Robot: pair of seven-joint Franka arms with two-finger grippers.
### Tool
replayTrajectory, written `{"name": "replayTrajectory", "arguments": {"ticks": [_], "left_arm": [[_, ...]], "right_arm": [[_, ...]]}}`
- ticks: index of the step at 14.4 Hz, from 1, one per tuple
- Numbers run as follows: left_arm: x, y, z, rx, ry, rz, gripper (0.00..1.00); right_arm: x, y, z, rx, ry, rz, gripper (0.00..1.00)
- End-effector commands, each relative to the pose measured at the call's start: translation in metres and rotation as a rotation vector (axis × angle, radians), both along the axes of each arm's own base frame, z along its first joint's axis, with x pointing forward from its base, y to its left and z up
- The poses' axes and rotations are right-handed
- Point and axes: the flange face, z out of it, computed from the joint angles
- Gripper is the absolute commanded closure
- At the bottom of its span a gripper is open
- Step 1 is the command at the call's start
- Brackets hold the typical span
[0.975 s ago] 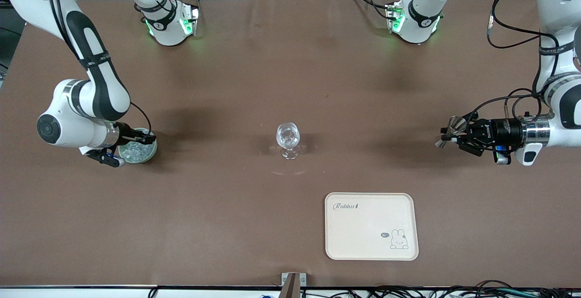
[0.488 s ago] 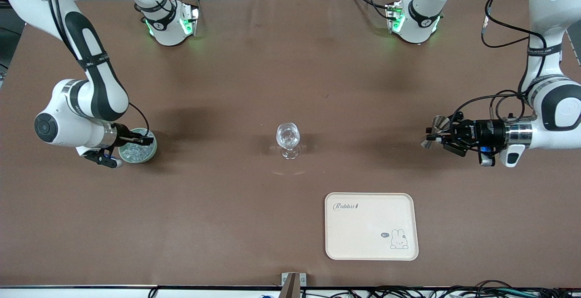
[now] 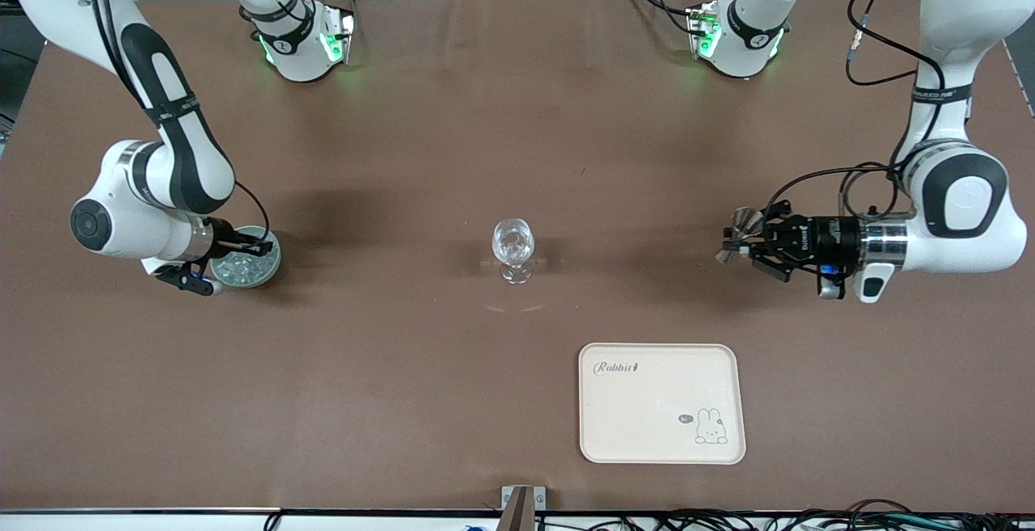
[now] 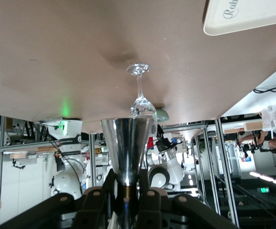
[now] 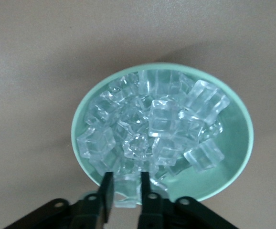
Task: Pour wine and add ice with both arms
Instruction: 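Carry the jigger to the wine glass while the right gripper lifts the ice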
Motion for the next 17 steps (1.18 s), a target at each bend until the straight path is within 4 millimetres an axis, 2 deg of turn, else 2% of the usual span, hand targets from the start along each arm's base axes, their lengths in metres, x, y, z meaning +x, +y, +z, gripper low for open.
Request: {"name": "replayTrajectory", "arguments": {"ticks": [1,4,7,8,10,12,17], "left_arm": [[0.003,-0.028,0.014,0.036,-0.005,0.0,0.99],[0.015,-0.06,0.027,0.065,0.023,0.018,0.99],[0.016,-0.1,0.032,0.146,0.045,0.006,0.99],[0.017,-0.106,0.036,0.152,0.048,0.012,0.99],[0.015,-0.12,0.039,0.158,0.066,0.01,0.99],[0.011,-0.149,0.045,0.204,0.047,-0.017,0.99],[0.009,-0.199,0.063,0.293,0.02,-0.029,0.99]], "right_arm": [[-0.002,-0.003,0.009,0.013,0.013,0.016,0.93],[0.016,-0.003,0.038,0.03,0.042,0.025,0.94],[0.035,-0.003,0.073,0.036,0.044,0.039,0.95],[0.042,-0.004,0.085,0.021,0.038,0.054,0.95],[0.059,-0.007,0.123,-0.017,0.021,0.081,0.95],[0.075,-0.007,0.166,-0.035,-0.018,0.097,0.95],[0.093,-0.004,0.243,-0.067,-0.135,0.117,0.96]]}}
